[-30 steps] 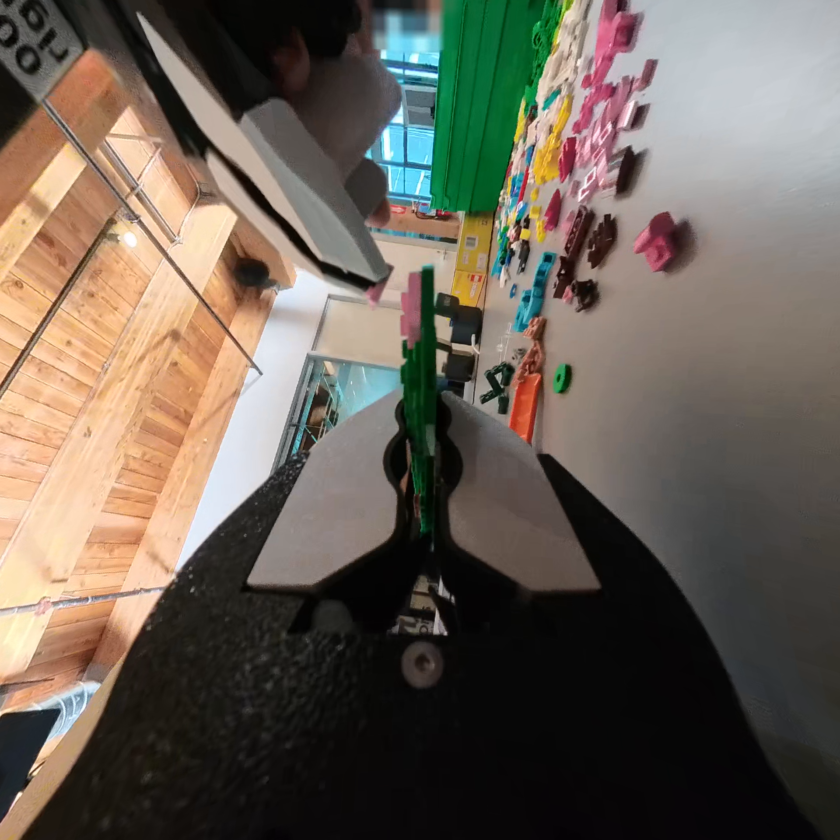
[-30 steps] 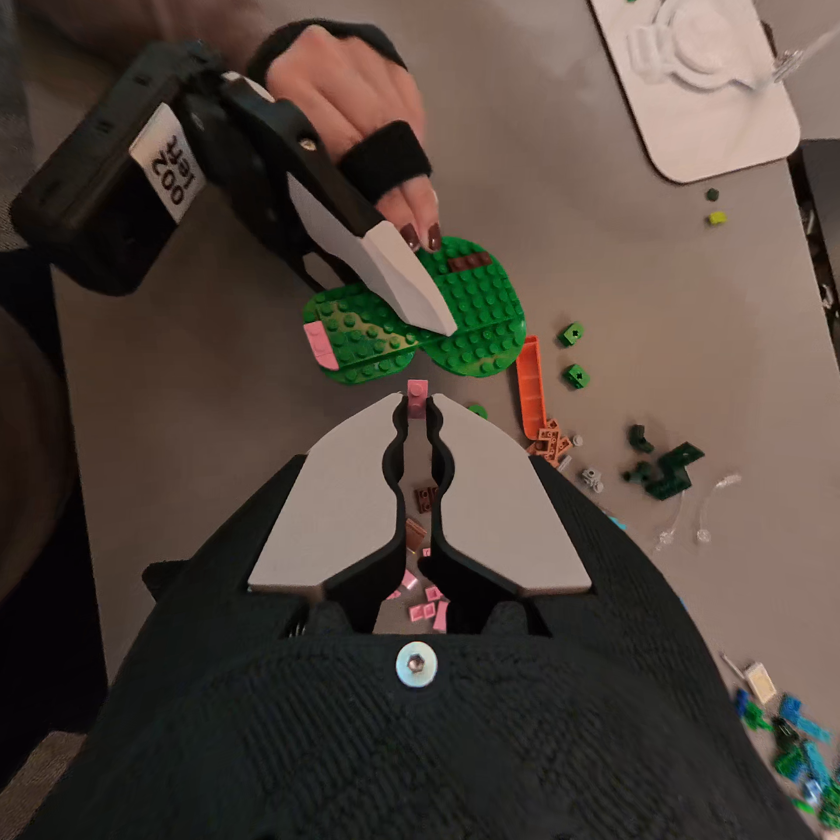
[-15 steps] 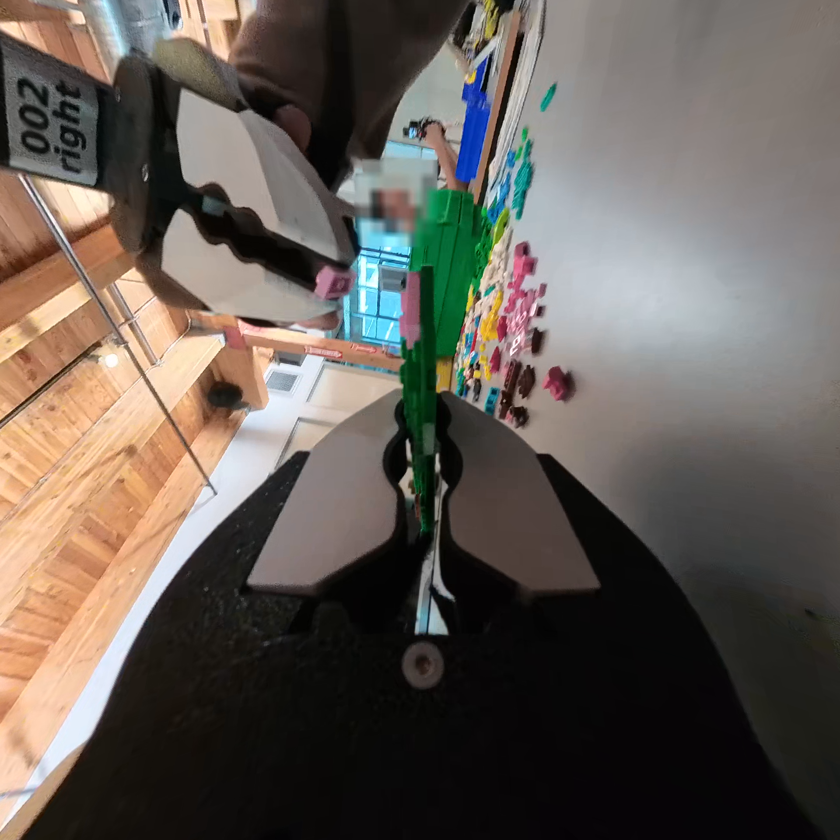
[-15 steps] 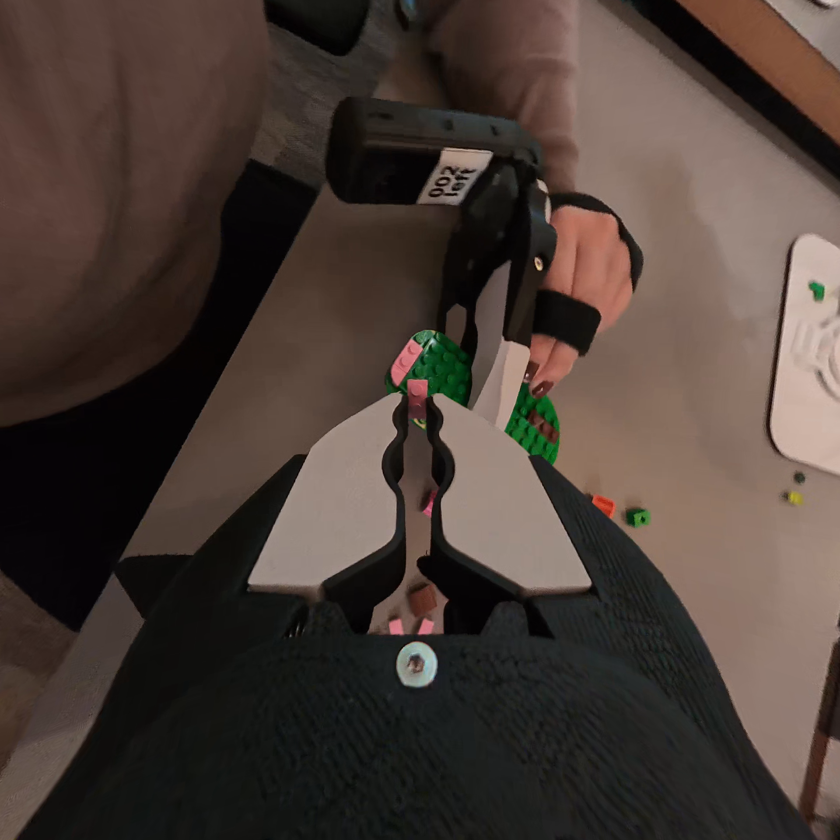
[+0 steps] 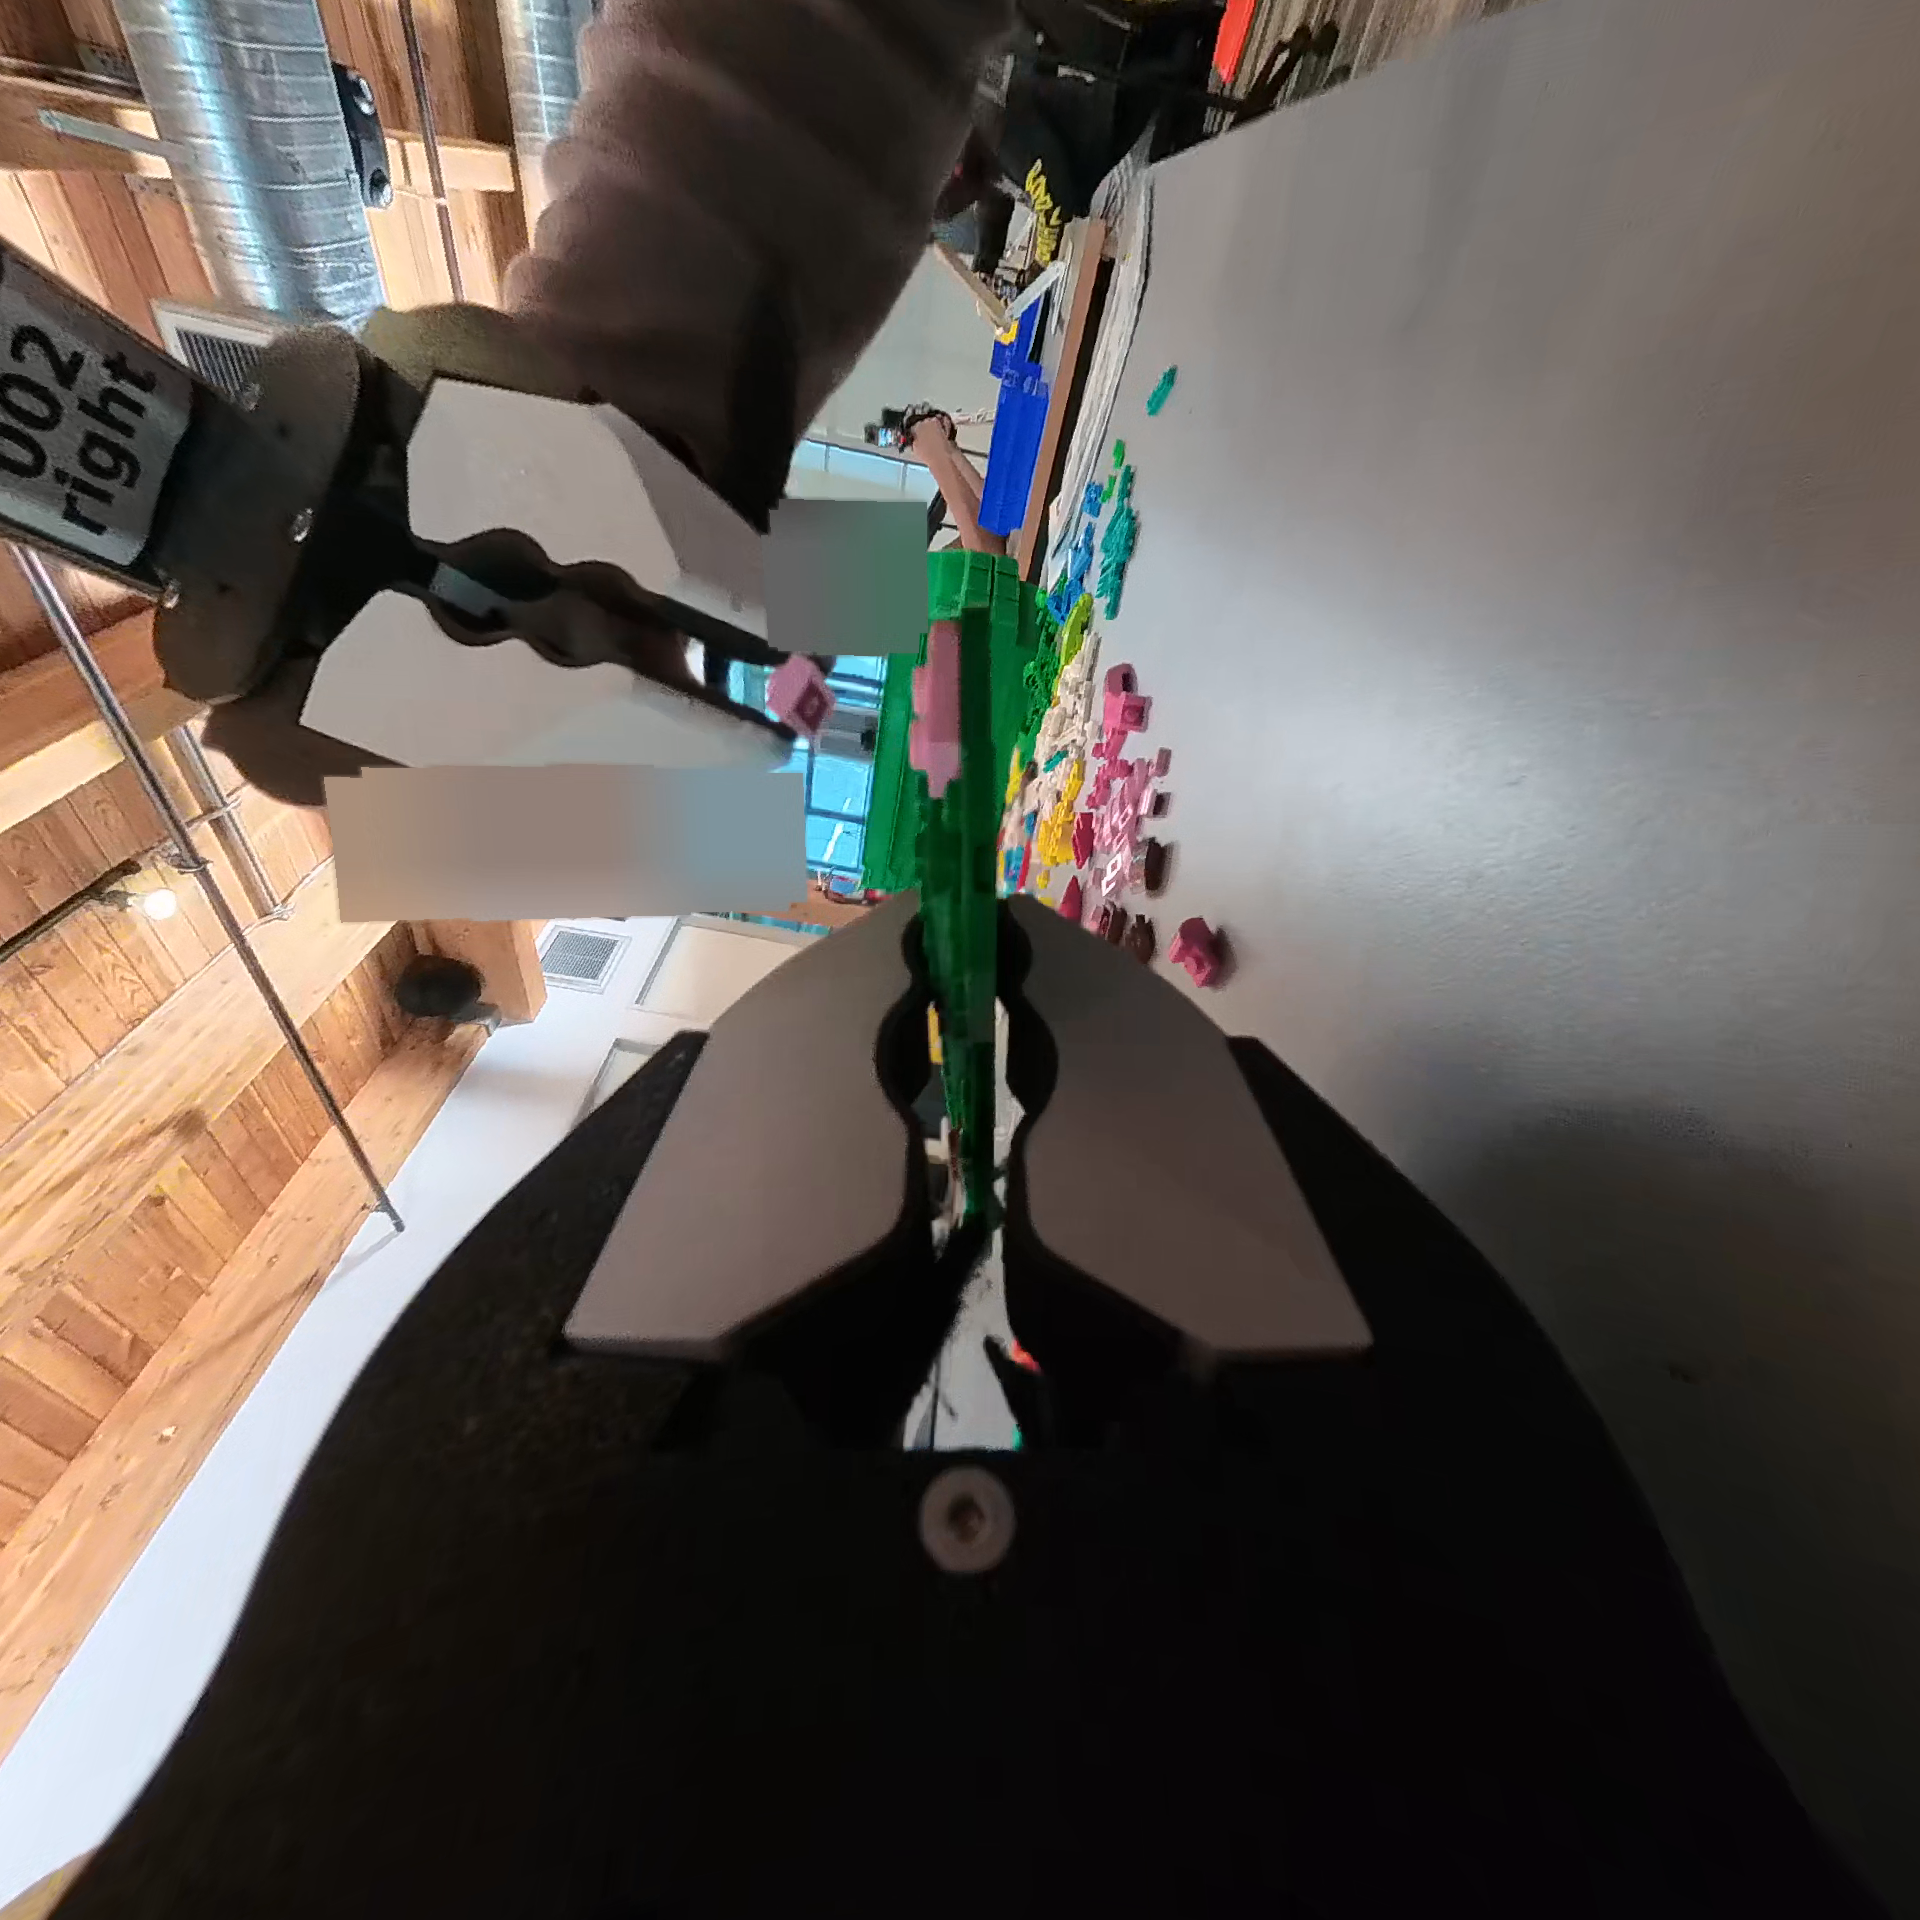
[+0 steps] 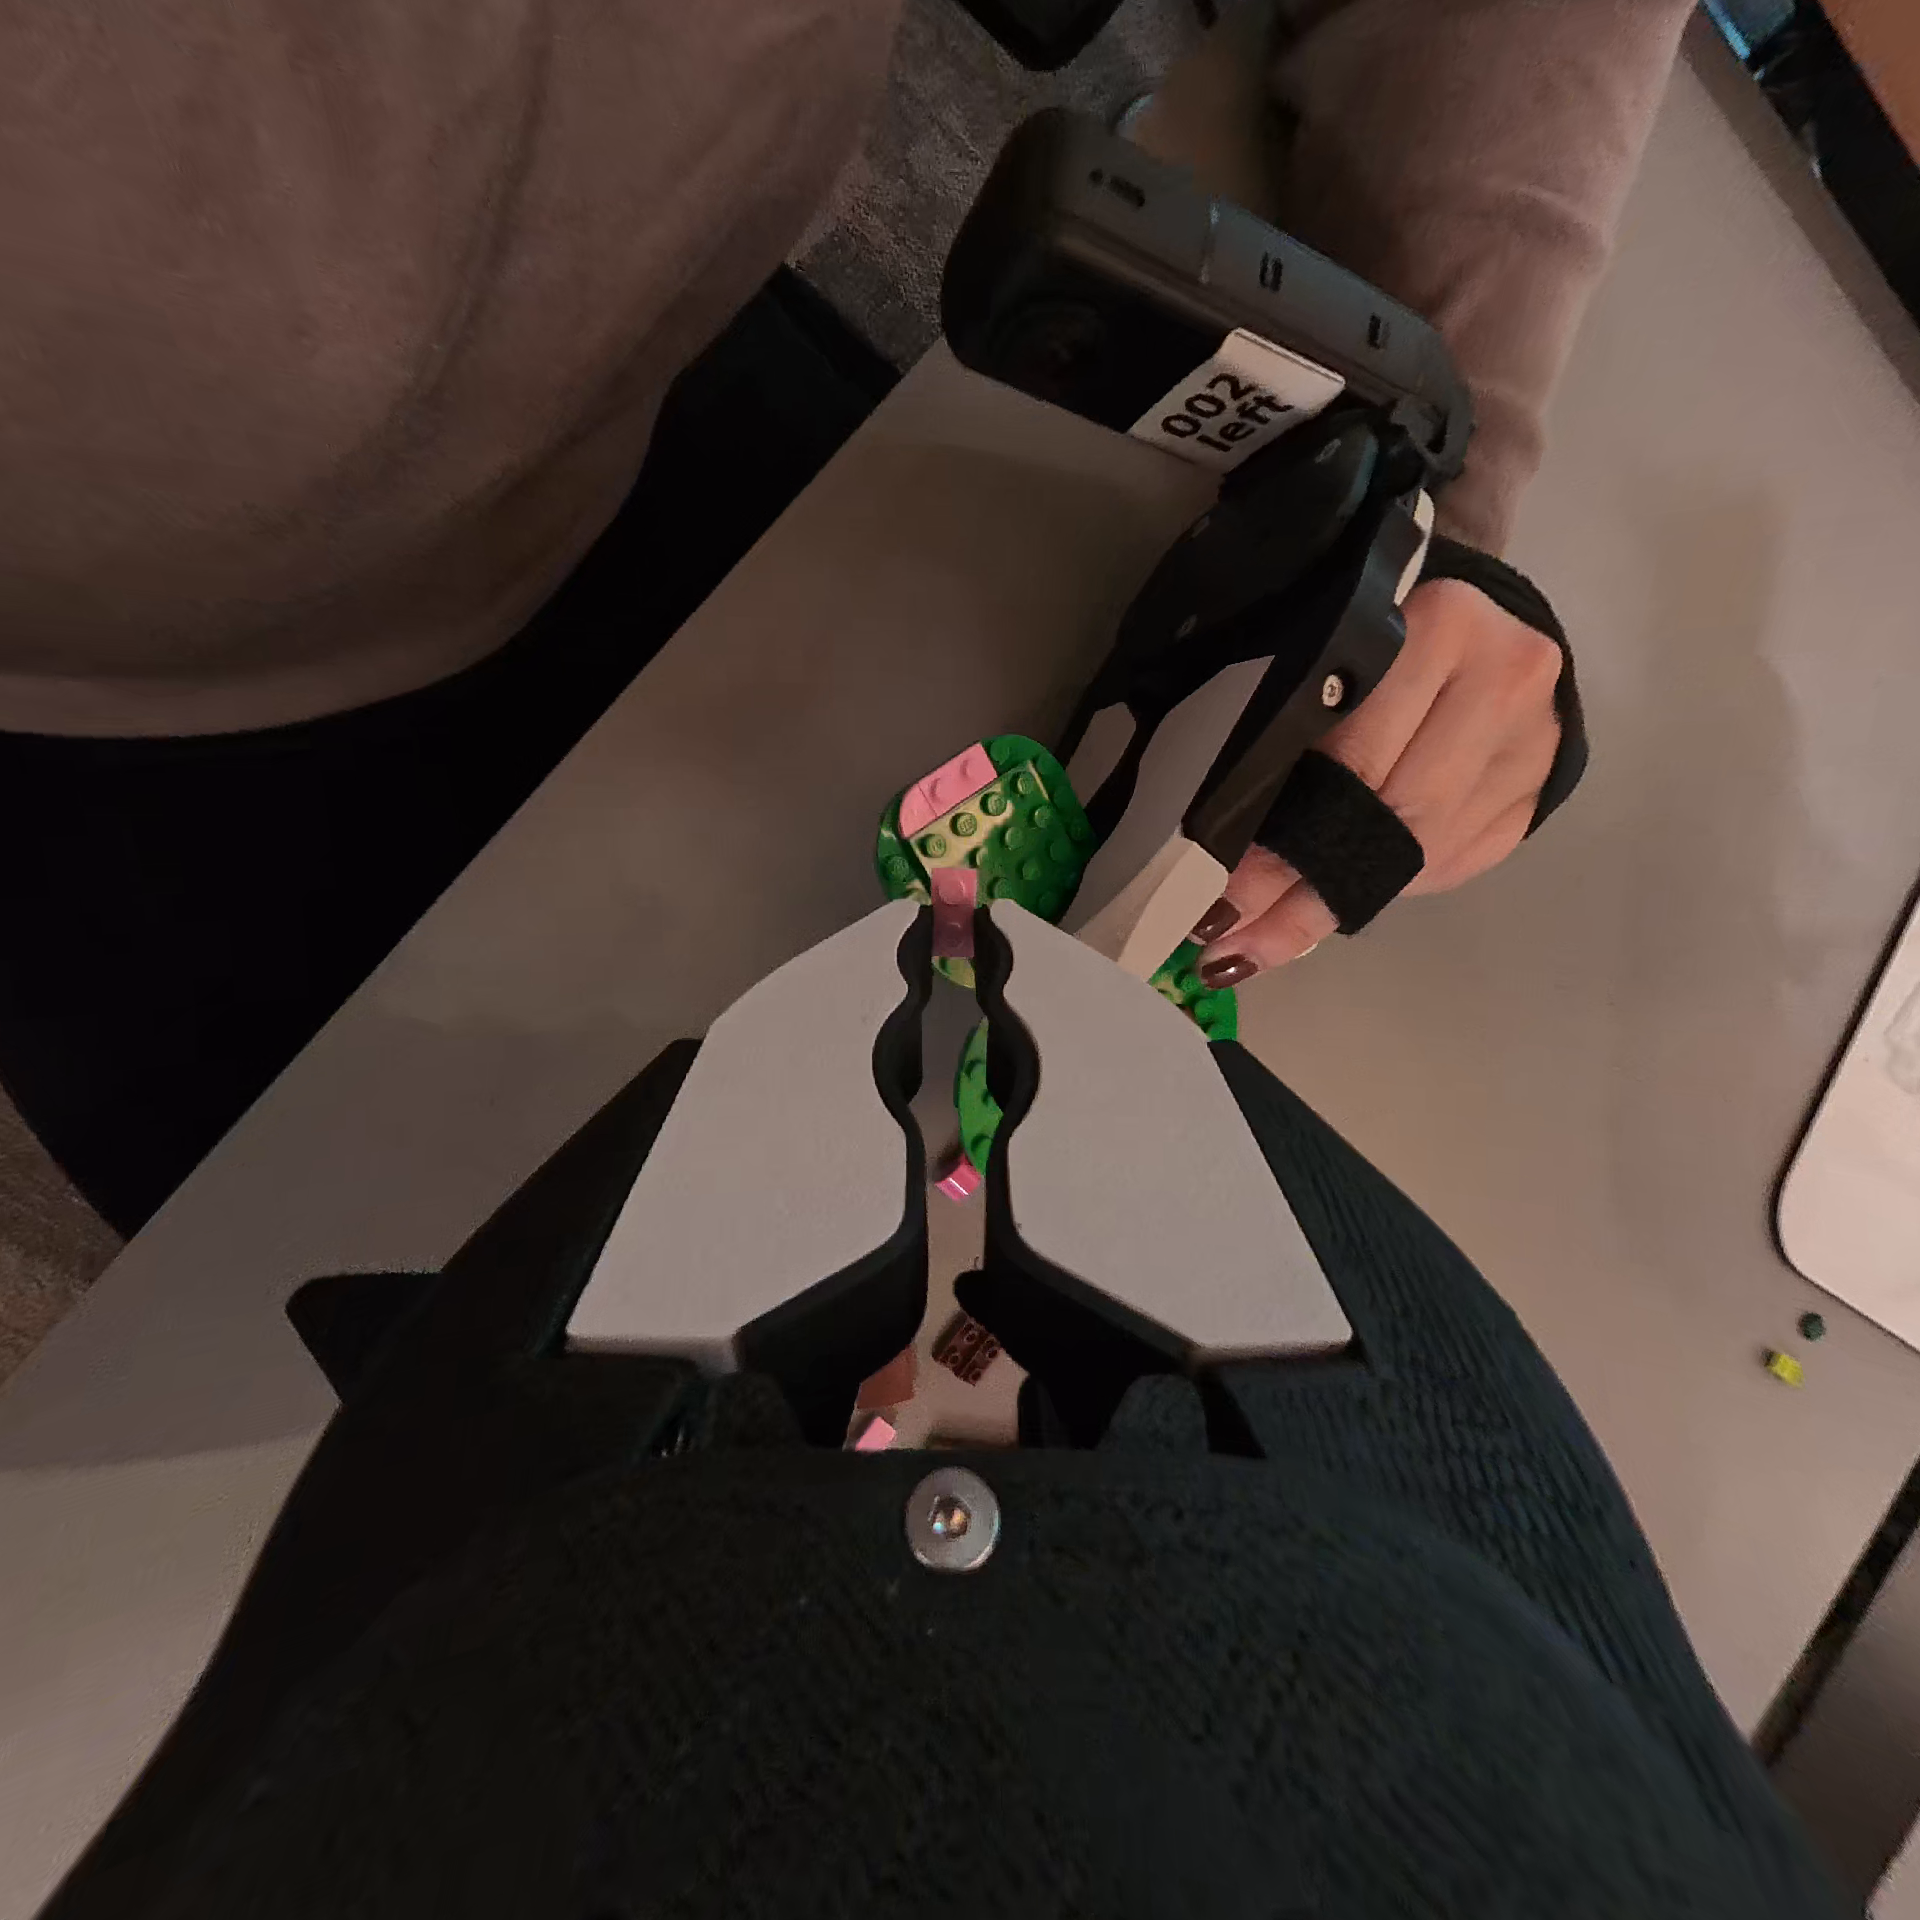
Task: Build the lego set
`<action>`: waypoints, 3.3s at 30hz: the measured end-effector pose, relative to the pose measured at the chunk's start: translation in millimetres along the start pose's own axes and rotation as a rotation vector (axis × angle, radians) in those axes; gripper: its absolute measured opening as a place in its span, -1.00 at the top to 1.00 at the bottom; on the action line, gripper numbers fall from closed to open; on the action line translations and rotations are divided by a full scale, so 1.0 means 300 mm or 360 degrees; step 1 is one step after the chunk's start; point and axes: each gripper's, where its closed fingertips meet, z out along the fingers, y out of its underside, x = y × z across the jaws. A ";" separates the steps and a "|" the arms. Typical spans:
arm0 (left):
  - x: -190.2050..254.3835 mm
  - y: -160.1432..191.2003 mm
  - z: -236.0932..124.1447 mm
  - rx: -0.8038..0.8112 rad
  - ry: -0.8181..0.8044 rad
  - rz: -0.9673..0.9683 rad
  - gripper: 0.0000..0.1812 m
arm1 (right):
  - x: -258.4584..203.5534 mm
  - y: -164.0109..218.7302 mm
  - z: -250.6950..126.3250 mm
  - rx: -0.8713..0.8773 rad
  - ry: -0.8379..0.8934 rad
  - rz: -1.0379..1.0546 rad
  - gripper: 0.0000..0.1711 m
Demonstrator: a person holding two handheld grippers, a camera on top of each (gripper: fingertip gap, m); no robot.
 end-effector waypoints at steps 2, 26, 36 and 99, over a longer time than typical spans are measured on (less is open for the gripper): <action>-0.002 -0.016 -0.002 0.0047 0.0014 -0.0051 0.90 | -0.003 -0.017 -0.008 0.0025 -0.0025 -0.0029 0.93; -0.007 -0.067 -0.015 0.0156 0.0022 -0.0071 0.90 | -0.060 -0.056 0.056 -0.0067 -0.0314 -0.0248 0.93; -0.006 -0.069 -0.016 0.0163 0.0030 -0.0069 0.90 | -0.046 -0.057 0.060 -0.0091 -0.0333 -0.0272 0.93; -0.034 -0.002 -0.011 0.0071 0.0028 -0.0278 0.90 | 0.035 -0.017 0.041 -0.0048 0.1449 -0.0177 0.89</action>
